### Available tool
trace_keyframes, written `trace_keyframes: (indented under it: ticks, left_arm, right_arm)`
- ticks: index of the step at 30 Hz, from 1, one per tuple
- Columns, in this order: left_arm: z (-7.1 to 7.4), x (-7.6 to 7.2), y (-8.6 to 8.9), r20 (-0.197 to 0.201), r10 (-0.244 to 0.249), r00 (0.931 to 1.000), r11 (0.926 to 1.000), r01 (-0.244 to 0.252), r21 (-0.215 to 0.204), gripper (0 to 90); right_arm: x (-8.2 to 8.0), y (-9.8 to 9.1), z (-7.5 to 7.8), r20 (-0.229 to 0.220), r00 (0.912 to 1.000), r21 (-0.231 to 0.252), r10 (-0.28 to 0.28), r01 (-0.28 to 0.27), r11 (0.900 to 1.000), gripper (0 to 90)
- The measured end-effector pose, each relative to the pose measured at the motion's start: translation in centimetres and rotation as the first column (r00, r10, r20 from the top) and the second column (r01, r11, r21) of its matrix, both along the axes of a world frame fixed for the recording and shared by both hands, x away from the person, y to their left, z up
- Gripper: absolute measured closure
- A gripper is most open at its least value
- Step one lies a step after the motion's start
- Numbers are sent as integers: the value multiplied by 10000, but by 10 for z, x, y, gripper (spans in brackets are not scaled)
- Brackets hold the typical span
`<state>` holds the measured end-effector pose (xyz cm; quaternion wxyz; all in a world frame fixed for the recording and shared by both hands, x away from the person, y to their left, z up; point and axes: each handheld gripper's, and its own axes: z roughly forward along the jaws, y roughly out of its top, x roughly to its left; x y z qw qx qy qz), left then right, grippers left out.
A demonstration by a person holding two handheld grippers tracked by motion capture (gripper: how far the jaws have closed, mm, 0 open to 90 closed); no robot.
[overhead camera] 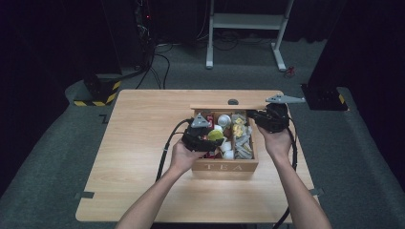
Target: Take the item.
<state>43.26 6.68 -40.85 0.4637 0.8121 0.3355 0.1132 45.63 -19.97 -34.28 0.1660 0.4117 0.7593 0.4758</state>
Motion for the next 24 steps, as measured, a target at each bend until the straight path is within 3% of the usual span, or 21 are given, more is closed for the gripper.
trace_keyframes:
  ticks: [5,11,24]
  left_arm:
    - [5,1,9,-23,21,10000,10000,-21,74,382]
    - [11,1,23,-197,171,9997,9988,-180,-461,382]
    - [17,-8,62,-178,550,9983,9965,-560,-622,383]
  right_arm:
    - [4,-1,1,24,9999,191,134,-134,9997,886]
    - [4,-5,1,78,9999,303,139,-141,9994,885]
    - [2,-6,-3,75,9999,349,99,-101,9993,885]
